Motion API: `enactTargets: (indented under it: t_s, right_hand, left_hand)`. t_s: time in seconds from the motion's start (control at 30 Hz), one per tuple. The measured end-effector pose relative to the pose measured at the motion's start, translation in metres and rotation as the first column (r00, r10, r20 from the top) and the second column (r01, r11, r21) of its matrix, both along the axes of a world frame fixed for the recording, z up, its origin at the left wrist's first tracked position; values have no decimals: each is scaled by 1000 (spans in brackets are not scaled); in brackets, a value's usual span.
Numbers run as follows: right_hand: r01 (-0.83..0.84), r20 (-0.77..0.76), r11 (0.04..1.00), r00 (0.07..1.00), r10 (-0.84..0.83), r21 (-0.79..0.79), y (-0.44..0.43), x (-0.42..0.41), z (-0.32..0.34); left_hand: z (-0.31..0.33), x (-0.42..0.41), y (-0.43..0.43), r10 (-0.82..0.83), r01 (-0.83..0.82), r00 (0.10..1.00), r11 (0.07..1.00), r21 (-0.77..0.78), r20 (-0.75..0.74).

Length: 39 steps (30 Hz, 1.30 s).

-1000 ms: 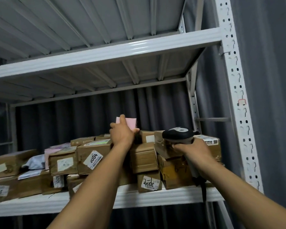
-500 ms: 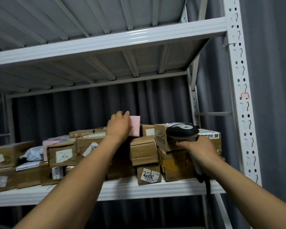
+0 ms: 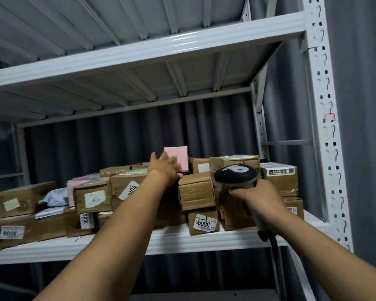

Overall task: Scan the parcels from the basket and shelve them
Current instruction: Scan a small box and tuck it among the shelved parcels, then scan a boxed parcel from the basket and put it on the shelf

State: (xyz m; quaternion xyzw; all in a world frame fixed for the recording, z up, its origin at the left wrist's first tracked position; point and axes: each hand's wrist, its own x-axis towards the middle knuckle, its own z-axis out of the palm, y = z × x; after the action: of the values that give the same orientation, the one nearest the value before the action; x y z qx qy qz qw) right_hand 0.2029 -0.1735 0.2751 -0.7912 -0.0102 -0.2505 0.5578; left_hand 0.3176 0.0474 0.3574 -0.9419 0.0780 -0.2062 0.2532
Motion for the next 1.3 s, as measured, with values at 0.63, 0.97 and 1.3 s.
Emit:
enactTargets:
  t_s: [0.63,0.97,1.3]
  right_hand:
    - [-69,-239,996,969,55,-49,26,-135,-109]
    - [-117,-535,986,844,35,-120,39,-213,-290]
    - [-193,-727,967,687,12,-167,14,-186,-407]
  left_hand:
    - [-140,-163,21,-335,327,941,865,-381,47]
    - [-386,-239,49,-257,36,883,871,-490,-392]
    - [-590,-256,34,-186,-292,728,787,-544,-660]
